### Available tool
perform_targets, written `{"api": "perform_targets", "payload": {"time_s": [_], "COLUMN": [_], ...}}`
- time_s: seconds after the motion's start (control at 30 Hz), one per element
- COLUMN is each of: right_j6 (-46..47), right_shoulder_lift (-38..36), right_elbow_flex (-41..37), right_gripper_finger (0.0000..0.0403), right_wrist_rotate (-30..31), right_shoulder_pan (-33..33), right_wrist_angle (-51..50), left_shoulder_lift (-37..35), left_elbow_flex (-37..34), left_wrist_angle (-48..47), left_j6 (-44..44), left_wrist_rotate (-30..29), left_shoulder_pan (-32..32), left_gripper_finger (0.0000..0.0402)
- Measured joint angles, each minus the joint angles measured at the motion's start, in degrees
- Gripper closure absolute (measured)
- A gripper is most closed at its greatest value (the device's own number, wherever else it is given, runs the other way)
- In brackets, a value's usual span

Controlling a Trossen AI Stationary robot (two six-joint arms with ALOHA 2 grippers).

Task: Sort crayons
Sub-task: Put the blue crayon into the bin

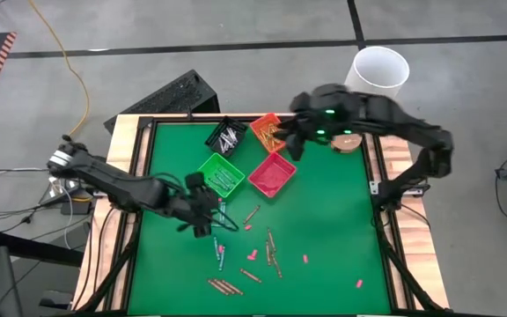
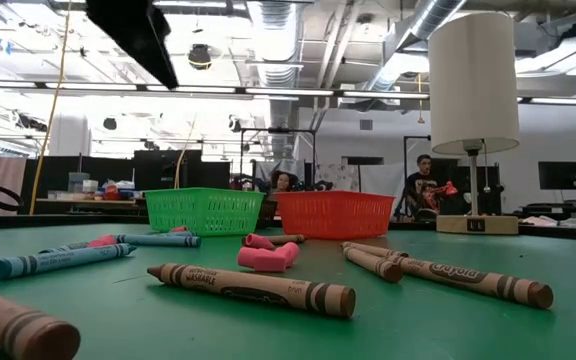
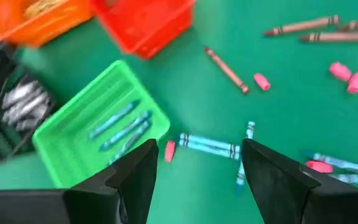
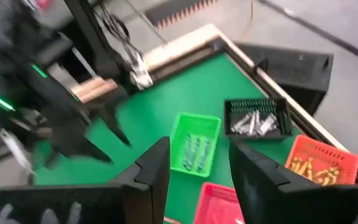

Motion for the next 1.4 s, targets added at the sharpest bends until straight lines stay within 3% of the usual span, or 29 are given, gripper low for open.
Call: {"api": "perform_targets", "payload": {"time_s": [0.13,0.37,0.63,0.93,1.1,1.33,1.4], "right_j6": [3.0,6.1,6.2,7.6,8.0,8.5,8.7], "right_shoulder_lift": [-4.7,-8.0,-7.0,-4.6,-3.7,-2.8,-2.7], "right_elbow_flex": [0.0,0.0,-0.1,-0.2,-0.1,-0.1,-0.1], "right_gripper_finger": [0.0242,0.0242,0.0242,0.0242,0.0242,0.0242,0.0242], "right_wrist_rotate": [1.5,5.1,7.4,8.3,8.5,8.7,9.6], "right_shoulder_pan": [2.9,9.5,14.5,16.1,17.4,18.9,19.2], "right_wrist_angle": [-0.1,-0.3,-1.8,-3.0,-3.3,-2.9,-2.9], "left_shoulder_lift": [6.0,11.8,17.1,20.9,22.2,22.8,22.8], "left_elbow_flex": [-1.7,-8.2,-11.4,-13.3,-13.3,-13.3,-13.3], "left_wrist_angle": [9.0,23.9,28.6,28.2,26.2,25.0,24.9], "left_j6": [7.0,9.6,12.9,10.6,10.8,10.4,9.3], "left_wrist_rotate": [5.4,13.5,19.8,19.6,20.0,18.8,18.1], "left_shoulder_pan": [0.7,3.4,4.3,4.5,4.8,5.2,5.2], "left_gripper_finger": [0.0180,0.0180,0.0180,0.0187,0.0239,0.0370,0.0390]}}
